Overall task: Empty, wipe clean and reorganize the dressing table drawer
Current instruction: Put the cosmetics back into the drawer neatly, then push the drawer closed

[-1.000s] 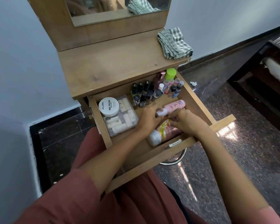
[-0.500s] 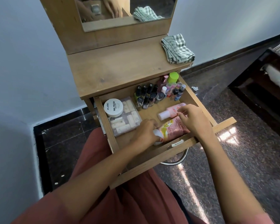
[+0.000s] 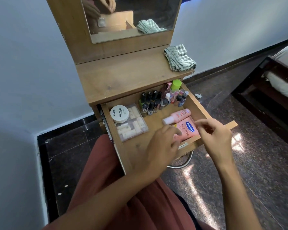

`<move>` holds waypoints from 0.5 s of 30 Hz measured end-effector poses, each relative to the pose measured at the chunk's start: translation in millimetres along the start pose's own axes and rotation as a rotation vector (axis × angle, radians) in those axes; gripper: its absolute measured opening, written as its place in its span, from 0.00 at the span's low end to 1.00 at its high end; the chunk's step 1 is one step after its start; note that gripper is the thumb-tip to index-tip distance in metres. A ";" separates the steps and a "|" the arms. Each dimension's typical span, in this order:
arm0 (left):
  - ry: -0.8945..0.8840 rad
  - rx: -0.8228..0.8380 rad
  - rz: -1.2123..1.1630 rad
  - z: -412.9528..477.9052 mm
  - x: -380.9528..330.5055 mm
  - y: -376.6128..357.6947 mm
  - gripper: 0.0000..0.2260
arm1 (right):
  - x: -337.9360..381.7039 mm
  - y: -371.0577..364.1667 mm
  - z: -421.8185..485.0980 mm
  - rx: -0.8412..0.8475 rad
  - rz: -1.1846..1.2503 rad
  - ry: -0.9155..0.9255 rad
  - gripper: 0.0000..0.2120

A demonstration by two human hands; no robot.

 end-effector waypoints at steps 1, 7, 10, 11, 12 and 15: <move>-0.054 -0.005 -0.014 -6.8 -10.5 -1.9 0.08 | -1.7 4.8 -8.8 -0.018 0.009 0.000 0.10; -0.226 0.101 0.110 -47.1 -21.6 -50.3 0.05 | -18.6 12.7 -55.1 -0.047 0.033 0.041 0.12; -0.247 0.079 0.292 -59.2 -15.0 -66.4 0.09 | -31.6 -8.5 -71.1 0.067 -0.010 0.091 0.12; -0.248 0.079 0.338 -60.8 -13.6 -70.7 0.10 | -35.0 -17.7 -75.0 0.112 -0.056 0.132 0.12; -0.233 0.107 0.382 -61.6 -10.8 -76.3 0.12 | -39.4 -27.2 -79.1 0.156 -0.111 0.171 0.13; -0.165 0.146 0.522 -63.5 3.2 -85.3 0.14 | -55.4 -51.8 -89.6 0.273 -0.254 0.252 0.14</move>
Point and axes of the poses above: each hand's wrist, its own z-axis towards the middle knuckle, its own y-axis out of the back of the hand, x = y × z, the point moved 10 cm from there along z, towards the middle knuckle, and after that the axes turned 1 degree about -y, right-handed, at the moved point
